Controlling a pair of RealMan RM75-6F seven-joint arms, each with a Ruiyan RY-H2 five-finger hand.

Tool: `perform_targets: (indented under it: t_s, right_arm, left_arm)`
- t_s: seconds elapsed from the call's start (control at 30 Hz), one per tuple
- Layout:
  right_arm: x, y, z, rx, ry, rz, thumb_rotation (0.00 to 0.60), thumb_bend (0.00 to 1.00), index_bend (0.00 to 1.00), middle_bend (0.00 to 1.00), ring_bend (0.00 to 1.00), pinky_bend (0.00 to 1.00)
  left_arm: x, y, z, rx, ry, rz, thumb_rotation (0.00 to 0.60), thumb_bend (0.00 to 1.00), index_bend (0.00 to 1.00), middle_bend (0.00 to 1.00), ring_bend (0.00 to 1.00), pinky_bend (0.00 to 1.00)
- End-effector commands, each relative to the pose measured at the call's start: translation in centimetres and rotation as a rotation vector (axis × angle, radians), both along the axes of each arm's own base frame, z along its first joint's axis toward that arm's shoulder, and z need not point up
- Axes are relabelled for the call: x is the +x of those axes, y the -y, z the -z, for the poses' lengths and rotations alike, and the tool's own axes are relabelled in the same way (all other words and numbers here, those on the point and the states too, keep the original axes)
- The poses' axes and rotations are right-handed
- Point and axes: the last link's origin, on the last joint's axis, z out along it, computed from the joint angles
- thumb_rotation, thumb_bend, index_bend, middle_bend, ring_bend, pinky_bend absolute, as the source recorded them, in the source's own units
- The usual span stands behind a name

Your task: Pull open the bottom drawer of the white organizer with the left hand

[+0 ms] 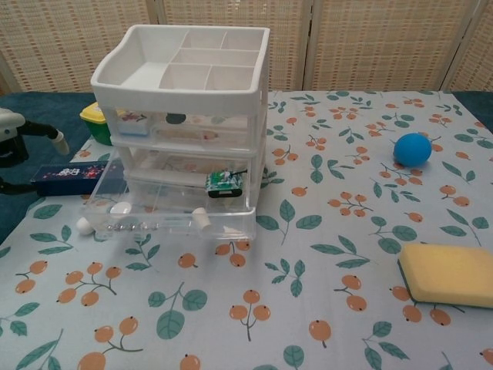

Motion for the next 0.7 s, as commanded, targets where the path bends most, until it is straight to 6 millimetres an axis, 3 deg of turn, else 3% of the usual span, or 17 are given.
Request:
perform_targets:
  t_s: [0.03,0.2,0.33,0.4,0.7]
  right_arm:
    - [0.0,0.0,0.0,0.006,-0.005,0.003,0.600,0.25,0.00,0.10,0.00,0.00]
    - [0.0,0.3,0.4,0.024,0.001,0.004,0.600,0.25,0.00,0.10,0.00,0.00]
    - [-0.2,0.5,0.9,0.052,0.008,0.012,0.600,0.25,0.00,0.10,0.00,0.00]
    - [-0.2,0.5,1.2,0.075,0.021,0.011,0.600,0.25,0.00,0.10,0.00,0.00]
    - [-0.4,1.1,3.2,0.176,0.049,0.002,0.600,0.26,0.00,0.10,0.00,0.00]
  left_arm:
    - [-0.6,0.8,-2.6,0.109,0.016,-0.063,0.600,0.23,0.28,0.84,0.84,1.00]
    - [-0.8,2.7,-5.3,0.239,0.080,-0.143,0.600,0.23,0.28,0.73,0.70,1.00]
    - [-1.1,4.5,-6.5,0.310,0.087,-0.165,0.600,0.23,0.28,0.67,0.62,0.88]
    - [-1.1,5.4,-6.7,0.330,0.090,-0.167,0.600,0.23,0.27,0.64,0.61,0.82]
    - [-0.1,9.4,-6.9,0.338,0.093,-0.149,0.600,0.23,0.27,0.63,0.60,0.76]
